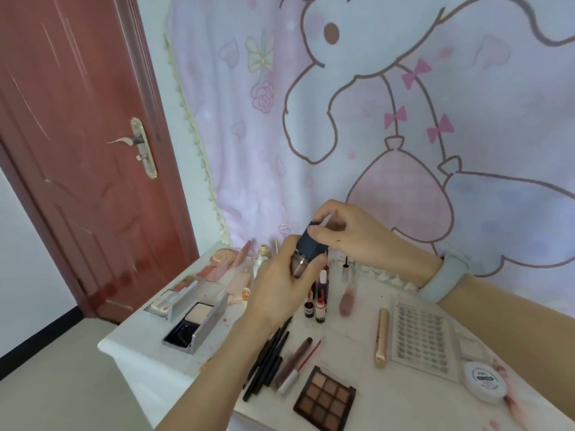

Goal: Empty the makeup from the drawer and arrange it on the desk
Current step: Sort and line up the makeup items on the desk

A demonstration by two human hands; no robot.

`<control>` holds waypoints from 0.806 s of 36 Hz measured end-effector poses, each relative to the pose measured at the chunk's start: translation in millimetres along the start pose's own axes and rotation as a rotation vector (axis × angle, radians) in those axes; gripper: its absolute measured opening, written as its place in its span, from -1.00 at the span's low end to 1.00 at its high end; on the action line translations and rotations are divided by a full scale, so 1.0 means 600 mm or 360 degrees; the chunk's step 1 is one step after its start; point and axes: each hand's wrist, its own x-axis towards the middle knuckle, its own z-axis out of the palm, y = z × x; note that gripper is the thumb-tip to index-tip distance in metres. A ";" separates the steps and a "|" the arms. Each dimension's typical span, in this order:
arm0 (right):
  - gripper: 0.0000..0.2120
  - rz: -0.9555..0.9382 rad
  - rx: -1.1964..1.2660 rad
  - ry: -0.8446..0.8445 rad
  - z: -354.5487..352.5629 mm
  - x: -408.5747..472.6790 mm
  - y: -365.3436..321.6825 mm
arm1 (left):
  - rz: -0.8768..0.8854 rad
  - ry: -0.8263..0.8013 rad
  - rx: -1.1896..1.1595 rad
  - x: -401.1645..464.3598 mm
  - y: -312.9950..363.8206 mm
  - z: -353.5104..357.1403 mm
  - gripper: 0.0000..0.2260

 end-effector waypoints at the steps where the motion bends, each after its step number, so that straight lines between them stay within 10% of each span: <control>1: -0.91 0.0003 -0.0001 -0.0020 0.002 0.005 -0.001 | -0.0022 -0.0005 -0.0026 0.001 -0.003 -0.004 -0.79; 10: -0.94 0.0053 0.0049 0.0189 0.001 0.054 -0.001 | -0.0426 -0.0312 -0.0308 0.012 -0.038 -0.033 -0.32; 14: -0.94 0.0247 0.0673 0.0477 -0.058 0.089 0.014 | -0.0605 -0.0226 -0.0428 0.006 -0.082 -0.047 -0.52; 21: -0.75 0.0603 0.1101 0.0055 -0.025 0.079 0.091 | -0.1142 -0.0232 -0.1416 0.036 -0.126 -0.071 -0.87; 29: -0.73 0.0506 0.0626 -0.0274 0.040 0.075 0.134 | -0.0859 -0.0476 -0.0644 0.062 -0.173 -0.077 -0.79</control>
